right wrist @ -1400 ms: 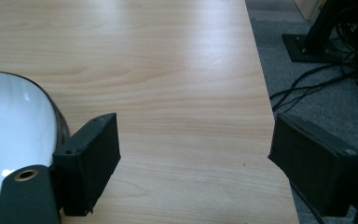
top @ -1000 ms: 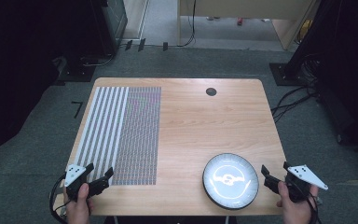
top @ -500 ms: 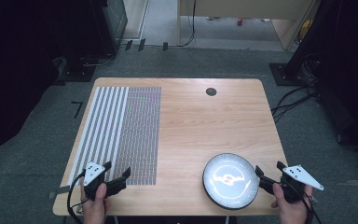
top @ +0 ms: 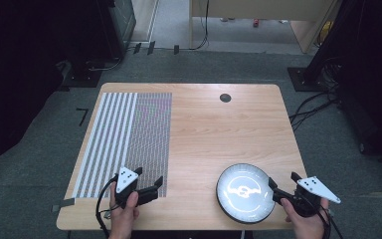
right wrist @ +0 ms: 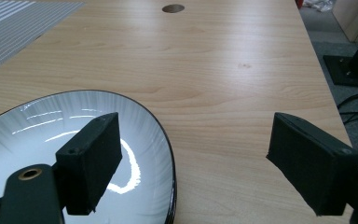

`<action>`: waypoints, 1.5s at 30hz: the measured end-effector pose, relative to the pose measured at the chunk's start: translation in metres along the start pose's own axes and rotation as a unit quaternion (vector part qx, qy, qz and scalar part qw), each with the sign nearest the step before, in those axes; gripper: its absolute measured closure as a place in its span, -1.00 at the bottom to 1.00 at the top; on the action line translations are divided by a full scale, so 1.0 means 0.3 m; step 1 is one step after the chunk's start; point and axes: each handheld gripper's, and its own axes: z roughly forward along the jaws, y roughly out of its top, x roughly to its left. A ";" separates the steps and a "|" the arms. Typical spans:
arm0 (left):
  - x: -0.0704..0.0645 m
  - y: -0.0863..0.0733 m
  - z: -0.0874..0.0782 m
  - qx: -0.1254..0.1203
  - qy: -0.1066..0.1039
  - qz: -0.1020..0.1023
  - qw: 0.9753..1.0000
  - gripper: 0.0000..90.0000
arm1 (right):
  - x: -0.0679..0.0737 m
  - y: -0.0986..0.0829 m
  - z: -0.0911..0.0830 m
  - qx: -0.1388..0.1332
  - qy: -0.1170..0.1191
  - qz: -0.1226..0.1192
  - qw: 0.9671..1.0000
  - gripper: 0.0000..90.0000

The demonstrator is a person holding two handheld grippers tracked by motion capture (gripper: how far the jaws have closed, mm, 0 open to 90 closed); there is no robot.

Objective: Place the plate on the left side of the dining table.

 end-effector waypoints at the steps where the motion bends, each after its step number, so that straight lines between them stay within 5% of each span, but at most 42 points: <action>1: -0.009 0.003 0.007 0.000 -0.002 0.001 1.000 -0.59 | 0.001 -0.001 0.001 0.000 0.000 -0.002 1.000 -0.61; 10: -0.097 0.026 0.059 0.003 -0.032 0.010 0.999 -0.59 | 0.022 -0.006 0.007 0.000 -0.012 -0.011 1.000 -0.31; 13: -0.129 0.033 0.078 0.005 -0.042 0.014 0.999 -0.59 | 0.023 -0.011 0.006 0.002 -0.007 -0.017 1.000 -0.07; 17: -0.184 0.037 0.112 0.011 -0.057 0.028 0.998 -0.59 | 0.026 -0.017 0.003 0.006 0.011 -0.011 1.000 0.11; 23: -0.252 0.031 0.162 0.025 -0.080 0.029 0.996 -0.58 | 0.024 -0.022 -0.002 0.007 0.007 0.000 1.000 0.44; 30: -0.340 0.012 0.219 0.042 -0.105 0.040 0.993 -0.58 | 0.001 -0.024 -0.002 0.037 0.048 0.063 0.996 0.66; 34: -0.379 0.006 0.236 0.043 -0.126 0.044 0.990 -0.58 | -0.014 -0.028 0.000 0.043 0.041 0.077 0.995 0.77; 38: -0.405 0.004 0.244 0.046 -0.132 0.041 0.989 -0.26 | -0.022 -0.038 0.013 0.062 0.037 0.091 0.993 0.78; 40: -0.423 0.003 0.249 0.049 -0.155 0.032 0.986 -0.15 | -0.023 -0.042 0.016 0.063 0.047 0.089 0.993 0.75; 45: -0.439 0.000 0.261 0.062 -0.168 0.026 0.984 0.02 | -0.018 -0.049 0.026 0.081 0.046 0.091 0.991 0.86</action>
